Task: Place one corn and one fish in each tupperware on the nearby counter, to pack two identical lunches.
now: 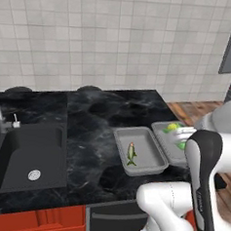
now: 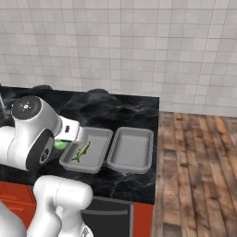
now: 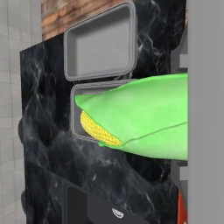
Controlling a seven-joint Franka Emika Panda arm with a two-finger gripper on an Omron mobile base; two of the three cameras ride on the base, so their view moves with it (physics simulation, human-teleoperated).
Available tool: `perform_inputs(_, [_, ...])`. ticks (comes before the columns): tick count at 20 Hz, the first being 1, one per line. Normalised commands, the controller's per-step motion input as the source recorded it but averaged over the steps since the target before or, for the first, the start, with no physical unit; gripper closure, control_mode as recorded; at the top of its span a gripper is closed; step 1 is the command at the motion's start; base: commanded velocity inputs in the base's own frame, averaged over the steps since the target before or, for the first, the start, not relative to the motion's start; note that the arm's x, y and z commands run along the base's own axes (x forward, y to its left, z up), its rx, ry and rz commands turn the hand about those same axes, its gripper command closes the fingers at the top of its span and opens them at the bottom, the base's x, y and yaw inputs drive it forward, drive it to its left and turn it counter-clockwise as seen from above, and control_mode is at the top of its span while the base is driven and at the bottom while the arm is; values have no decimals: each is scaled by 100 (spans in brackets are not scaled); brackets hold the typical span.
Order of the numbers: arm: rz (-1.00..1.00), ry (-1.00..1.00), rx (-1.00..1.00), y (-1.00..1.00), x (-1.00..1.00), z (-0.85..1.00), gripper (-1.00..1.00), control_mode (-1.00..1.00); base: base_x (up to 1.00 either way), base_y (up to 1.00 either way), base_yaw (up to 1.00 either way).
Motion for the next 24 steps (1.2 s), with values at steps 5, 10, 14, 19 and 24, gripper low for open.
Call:
perform_inputs(5, [-4, 1, 0, 0, 30, -38, 100, -100, 0, 0, 0])
perform_inputs(10, [-2, 1, 0, 0, 22, -47, 100, -100, 0, 0, 0])
perform_inputs(14, [0, 0, 0, 0, 17, -48, 100, -100, 0, 0, 0])
perform_inputs(19, [0, 0, 0, 1, 20, -46, 100, -100, 0, 0, 0])
perform_inputs(24, [0, 0, 0, 10, 28, -47, 100, -100, 0, 0, 0])
